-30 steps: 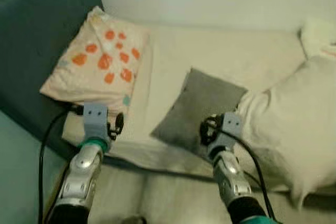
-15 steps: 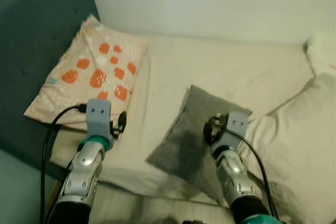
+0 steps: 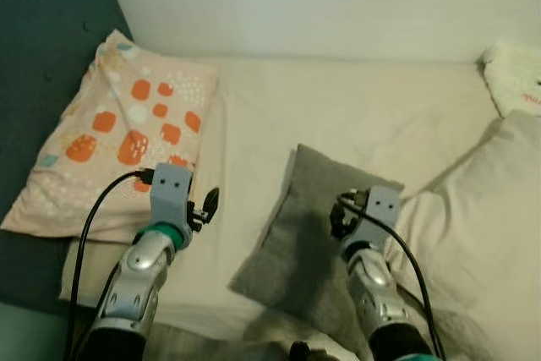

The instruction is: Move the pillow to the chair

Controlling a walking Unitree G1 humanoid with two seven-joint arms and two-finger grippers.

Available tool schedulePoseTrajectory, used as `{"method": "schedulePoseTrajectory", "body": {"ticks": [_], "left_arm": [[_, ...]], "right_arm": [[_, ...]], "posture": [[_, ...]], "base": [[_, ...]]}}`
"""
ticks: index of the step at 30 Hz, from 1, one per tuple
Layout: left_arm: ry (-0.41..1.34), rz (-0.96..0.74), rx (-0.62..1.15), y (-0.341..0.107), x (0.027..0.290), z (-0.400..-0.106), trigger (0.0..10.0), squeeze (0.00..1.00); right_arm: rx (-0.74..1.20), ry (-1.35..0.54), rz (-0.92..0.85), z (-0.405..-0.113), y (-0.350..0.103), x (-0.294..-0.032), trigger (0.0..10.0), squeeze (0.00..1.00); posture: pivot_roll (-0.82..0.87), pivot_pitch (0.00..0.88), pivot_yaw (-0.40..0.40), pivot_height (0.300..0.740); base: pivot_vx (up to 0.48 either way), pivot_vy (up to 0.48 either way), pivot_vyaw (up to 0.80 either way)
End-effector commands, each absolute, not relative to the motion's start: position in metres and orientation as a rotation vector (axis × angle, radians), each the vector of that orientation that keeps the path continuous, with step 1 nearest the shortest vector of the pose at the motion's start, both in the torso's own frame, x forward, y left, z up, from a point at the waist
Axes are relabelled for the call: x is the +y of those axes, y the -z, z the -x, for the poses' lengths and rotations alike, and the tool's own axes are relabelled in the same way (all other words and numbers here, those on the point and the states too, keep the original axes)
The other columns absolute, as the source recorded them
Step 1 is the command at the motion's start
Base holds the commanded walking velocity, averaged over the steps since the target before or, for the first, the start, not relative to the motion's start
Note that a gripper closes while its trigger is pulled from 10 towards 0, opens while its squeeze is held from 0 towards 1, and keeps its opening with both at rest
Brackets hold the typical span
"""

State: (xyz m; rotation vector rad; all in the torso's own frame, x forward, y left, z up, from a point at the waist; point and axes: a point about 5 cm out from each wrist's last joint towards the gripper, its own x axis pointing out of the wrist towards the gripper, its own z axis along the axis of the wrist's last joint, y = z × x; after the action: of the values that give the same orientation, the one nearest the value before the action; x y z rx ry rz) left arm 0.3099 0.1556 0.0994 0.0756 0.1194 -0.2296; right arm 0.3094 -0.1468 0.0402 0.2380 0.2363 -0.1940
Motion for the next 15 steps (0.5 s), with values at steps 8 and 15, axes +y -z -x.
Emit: {"method": "schedulePoseTrajectory", "body": {"ticks": [8, 15], "left_arm": [[0.232, -0.109, 0.168, -0.0897, 0.1571, -0.3052, 10.0, 0.00], [0.211, -0.099, 0.170, -0.0890, 0.1582, -0.3073, 10.0, 0.00]], "right_arm": [[0.272, 0.211, -0.250, -0.3026, -0.0319, -0.1451, 10.0, 0.00], [0.259, 0.153, -0.196, -0.3061, -0.0373, -0.1396, 10.0, 0.00]], "posture": [[0.08, 0.073, 0.104, 0.740], [0.07, 0.076, 0.098, 0.740]], "base": [[0.000, 0.000, -0.30], [0.000, 0.000, -0.80]]}}
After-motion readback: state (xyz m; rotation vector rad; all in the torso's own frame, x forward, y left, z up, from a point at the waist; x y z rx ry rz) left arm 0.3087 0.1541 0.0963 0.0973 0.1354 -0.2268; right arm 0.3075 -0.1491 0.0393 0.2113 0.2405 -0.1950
